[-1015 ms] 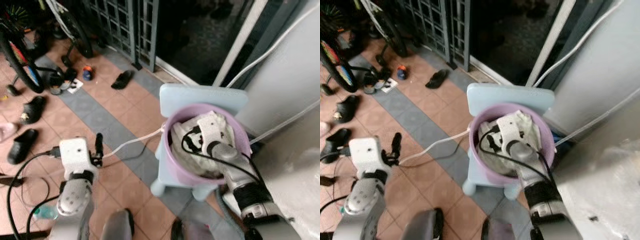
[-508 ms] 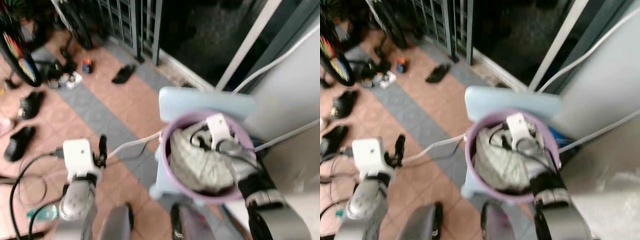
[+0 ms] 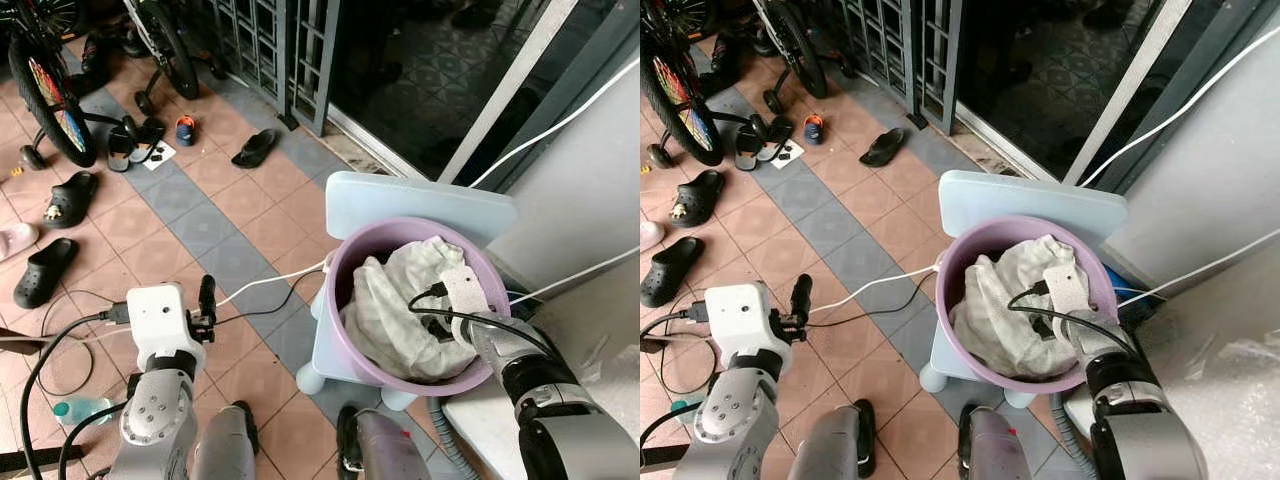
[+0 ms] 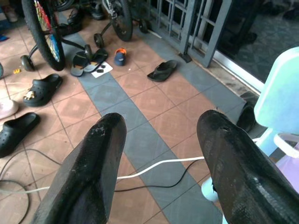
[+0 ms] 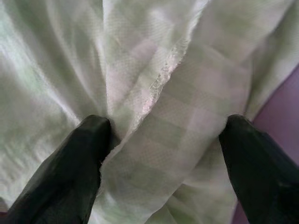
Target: Clothes washing
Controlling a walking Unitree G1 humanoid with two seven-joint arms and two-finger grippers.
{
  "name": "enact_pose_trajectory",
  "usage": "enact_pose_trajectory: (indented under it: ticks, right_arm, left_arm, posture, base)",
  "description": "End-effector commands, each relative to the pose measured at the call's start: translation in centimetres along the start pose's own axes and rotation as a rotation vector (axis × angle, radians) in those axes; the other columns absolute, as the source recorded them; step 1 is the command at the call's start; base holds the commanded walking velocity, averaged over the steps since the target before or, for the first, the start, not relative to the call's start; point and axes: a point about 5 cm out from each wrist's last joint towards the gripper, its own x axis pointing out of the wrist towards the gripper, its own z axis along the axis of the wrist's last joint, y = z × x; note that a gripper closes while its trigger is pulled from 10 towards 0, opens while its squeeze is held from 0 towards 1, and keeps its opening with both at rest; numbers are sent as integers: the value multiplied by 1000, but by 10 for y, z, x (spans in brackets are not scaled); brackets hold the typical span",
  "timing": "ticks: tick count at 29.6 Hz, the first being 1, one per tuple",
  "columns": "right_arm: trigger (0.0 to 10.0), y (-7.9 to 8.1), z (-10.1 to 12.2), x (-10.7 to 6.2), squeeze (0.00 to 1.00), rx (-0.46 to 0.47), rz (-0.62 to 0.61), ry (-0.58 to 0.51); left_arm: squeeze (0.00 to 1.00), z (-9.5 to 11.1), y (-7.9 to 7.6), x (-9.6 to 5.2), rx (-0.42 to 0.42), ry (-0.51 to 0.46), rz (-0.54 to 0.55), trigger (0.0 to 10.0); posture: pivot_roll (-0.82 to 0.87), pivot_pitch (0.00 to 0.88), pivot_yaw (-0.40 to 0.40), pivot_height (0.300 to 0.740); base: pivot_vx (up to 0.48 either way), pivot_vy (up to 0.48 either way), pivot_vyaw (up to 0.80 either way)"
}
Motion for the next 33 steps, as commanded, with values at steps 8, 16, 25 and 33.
enact_pose_trajectory:
  ticks: [8, 16, 25, 33]
  right_arm:
    - [0, 18, -6, 3, 0, 86, 172, 74]
    - [0, 41, 13, 6, 0, 226, 206, 59]
    - [0, 60, 28, 6, 0, 192, 272, 31]
    - [0, 58, 32, 6, 0, 182, 249, 14]
  left_arm:
    - [0, -5, 5, -4, 10, 27, 50, 10000]
    - [0, -3, 2, 2, 11, 13, 43, 10000]
    - [0, -3, 4, 7, 14, 9, 63, 10000]
    - [0, -12, 6, 11, 56, 61, 90, 10000]
  posture:
    - [118, 242, -135, 740]
    - [113, 233, -145, 740]
    - [104, 219, -156, 740]
    - [100, 206, -158, 740]
  base:
    - [0, 0, 0]
    - [0, 0, 0]
    - [0, 0, 0]
    - [0, 0, 0]
